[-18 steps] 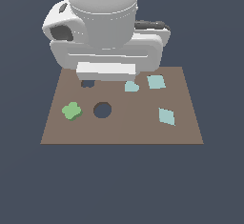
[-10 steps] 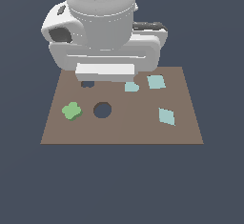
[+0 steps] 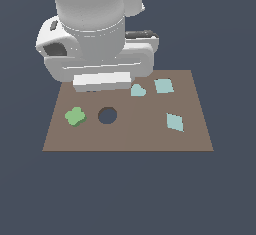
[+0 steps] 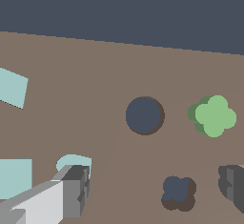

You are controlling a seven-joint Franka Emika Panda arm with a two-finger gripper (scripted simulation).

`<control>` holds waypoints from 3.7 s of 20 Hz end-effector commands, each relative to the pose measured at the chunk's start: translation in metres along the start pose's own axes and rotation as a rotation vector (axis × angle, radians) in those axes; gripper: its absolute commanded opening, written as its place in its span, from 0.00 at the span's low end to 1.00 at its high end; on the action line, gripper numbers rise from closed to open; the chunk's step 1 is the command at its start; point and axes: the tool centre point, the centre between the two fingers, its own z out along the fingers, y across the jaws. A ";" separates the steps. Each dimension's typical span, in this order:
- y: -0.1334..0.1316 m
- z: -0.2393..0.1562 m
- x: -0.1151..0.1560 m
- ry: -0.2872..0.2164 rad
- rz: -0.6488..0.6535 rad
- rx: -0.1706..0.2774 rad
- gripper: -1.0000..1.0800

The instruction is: Insert a designated object into the corresponding slot on a board.

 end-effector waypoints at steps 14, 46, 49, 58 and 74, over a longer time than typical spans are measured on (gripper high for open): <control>0.069 0.056 0.005 -0.009 -0.343 0.012 0.96; 0.113 0.116 0.026 -0.017 -0.588 0.018 0.96; 0.113 0.116 0.026 -0.017 -0.588 0.018 0.00; 0.113 0.115 0.026 -0.017 -0.588 0.018 0.00; 0.111 0.111 -0.012 -0.018 -0.391 0.016 0.00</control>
